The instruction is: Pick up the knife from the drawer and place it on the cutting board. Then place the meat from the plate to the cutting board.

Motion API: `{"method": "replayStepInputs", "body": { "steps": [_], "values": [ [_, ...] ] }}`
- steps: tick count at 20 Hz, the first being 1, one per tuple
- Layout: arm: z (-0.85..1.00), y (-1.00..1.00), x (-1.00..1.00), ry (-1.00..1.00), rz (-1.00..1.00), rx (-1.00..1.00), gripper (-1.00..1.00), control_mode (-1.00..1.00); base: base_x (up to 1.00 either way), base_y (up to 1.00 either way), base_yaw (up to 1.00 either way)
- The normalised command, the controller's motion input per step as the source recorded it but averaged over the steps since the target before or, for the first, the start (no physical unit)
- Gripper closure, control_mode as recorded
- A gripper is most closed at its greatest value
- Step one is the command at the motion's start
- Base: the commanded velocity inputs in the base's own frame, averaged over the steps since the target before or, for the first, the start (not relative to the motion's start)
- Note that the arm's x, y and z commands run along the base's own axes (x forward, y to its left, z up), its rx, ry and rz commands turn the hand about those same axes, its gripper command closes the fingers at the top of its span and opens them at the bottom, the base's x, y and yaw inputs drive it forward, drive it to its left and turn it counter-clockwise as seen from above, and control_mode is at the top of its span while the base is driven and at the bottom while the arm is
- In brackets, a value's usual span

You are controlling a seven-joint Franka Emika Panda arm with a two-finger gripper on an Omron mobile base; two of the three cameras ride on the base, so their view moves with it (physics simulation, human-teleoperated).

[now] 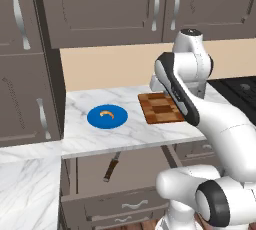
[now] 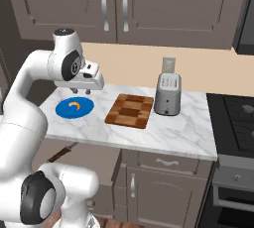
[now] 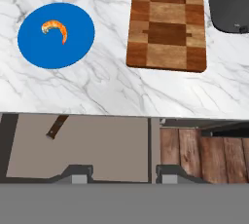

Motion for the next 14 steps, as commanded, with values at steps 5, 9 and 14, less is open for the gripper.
{"method": "replayStepInputs", "body": {
  "steps": [5,9,14],
  "values": [
    [0.0,0.0,-0.25,-0.06,0.0,0.0,-1.0,-1.0,0.0,0.0,0.0],
    [0.01,0.01,-0.53,-0.22,0.0,0.0,-1.0,-1.0,0.0,0.0,0.0],
    [0.0,0.07,-0.58,-0.15,0.0,-0.01,-1.0,-1.0,0.0,0.0,0.0]
  ]
}}
